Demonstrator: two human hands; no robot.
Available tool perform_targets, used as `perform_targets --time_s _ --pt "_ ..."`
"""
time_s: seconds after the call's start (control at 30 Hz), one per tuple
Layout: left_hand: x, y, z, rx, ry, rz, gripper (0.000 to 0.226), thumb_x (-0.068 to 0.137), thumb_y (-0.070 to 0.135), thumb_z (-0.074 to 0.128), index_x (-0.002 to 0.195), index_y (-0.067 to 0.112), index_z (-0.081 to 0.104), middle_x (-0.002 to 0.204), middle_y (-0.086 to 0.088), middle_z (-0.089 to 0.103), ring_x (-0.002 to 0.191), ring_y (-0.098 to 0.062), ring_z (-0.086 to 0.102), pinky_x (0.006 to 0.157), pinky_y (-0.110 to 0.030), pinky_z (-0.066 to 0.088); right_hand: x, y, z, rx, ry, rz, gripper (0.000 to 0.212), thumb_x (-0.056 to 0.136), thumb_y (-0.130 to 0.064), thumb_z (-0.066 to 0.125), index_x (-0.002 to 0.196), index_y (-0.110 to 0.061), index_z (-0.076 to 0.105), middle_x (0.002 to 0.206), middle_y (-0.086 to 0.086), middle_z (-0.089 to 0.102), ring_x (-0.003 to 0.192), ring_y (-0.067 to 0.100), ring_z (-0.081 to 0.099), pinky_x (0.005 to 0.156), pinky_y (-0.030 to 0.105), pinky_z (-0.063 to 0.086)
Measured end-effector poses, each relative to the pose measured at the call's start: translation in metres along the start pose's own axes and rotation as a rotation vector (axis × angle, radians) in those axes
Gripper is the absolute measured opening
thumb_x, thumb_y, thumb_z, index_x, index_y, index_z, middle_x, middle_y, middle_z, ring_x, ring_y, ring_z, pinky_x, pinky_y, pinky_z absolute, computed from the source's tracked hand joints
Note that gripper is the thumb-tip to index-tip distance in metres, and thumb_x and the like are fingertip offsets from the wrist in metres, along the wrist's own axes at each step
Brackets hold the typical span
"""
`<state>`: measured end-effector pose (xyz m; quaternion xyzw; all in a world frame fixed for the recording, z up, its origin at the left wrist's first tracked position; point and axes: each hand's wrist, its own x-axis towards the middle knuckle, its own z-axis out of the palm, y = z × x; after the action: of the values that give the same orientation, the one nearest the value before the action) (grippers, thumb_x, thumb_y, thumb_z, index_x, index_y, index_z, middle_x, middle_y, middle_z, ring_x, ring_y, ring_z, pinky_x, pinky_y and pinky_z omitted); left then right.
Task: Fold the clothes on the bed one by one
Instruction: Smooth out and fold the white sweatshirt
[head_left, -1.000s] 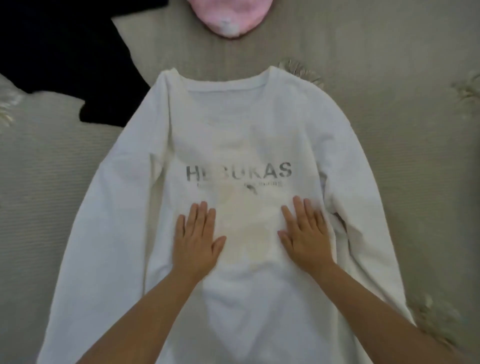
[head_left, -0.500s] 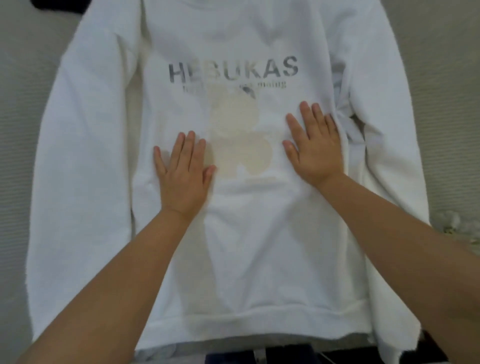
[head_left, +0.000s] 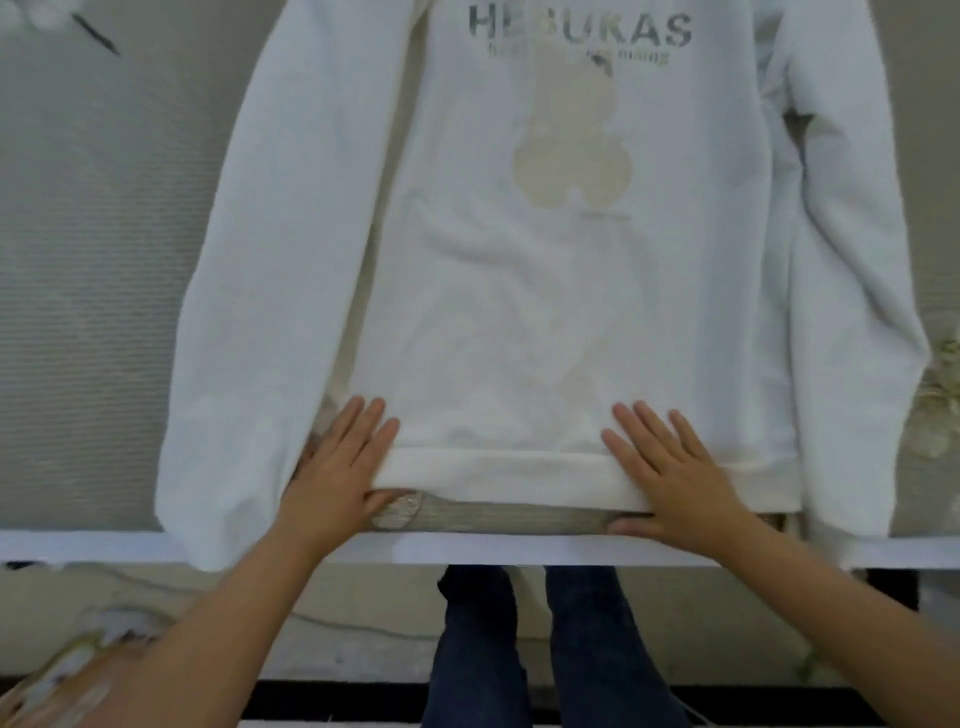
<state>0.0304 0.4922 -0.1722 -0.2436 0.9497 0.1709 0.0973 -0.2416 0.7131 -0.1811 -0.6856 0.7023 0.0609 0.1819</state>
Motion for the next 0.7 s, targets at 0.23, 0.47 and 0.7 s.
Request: perform_targets --time_s 0.23,0.47,0.7 --pt "-0.018 -0.013 -0.017 0.089 0.161 0.056 0.056 0.040 -0.026 0.062 0.094 -0.014 0.066 0.097 -0.033 0.064 0.081 -0.052 0.062 0.060 -0.066 0.044 0.000 -0.010 -0.024 -0.105 0.124 0.409 0.076 0.038 0.021 0.072 0.111 0.013 0.058 0.114 0.035 0.057 0.101 0.052 0.056 0.081 0.071 0.035" --pt "-0.067 -0.022 -0.031 0.258 0.054 0.100 0.052 0.049 -0.017 0.032 0.085 -0.010 0.070 0.088 -0.025 0.069 0.074 -0.042 0.067 0.050 -0.050 0.051 -0.034 -0.044 -0.017 -0.079 0.232 0.270 0.051 0.050 0.033 0.050 0.097 0.017 0.063 0.100 0.036 0.062 0.084 0.050 0.063 0.059 0.054 0.052" --pt "-0.080 -0.003 -0.017 0.317 -0.494 -0.218 0.064 0.091 0.000 0.035 0.145 0.006 0.001 0.155 -0.012 -0.004 0.143 -0.027 0.002 0.114 -0.038 0.011 -0.058 -0.066 -0.007 -0.048 -0.048 0.248 0.075 0.035 0.030 0.067 0.107 0.017 0.057 0.109 0.038 0.057 0.096 0.047 0.061 0.076 0.044 0.052"
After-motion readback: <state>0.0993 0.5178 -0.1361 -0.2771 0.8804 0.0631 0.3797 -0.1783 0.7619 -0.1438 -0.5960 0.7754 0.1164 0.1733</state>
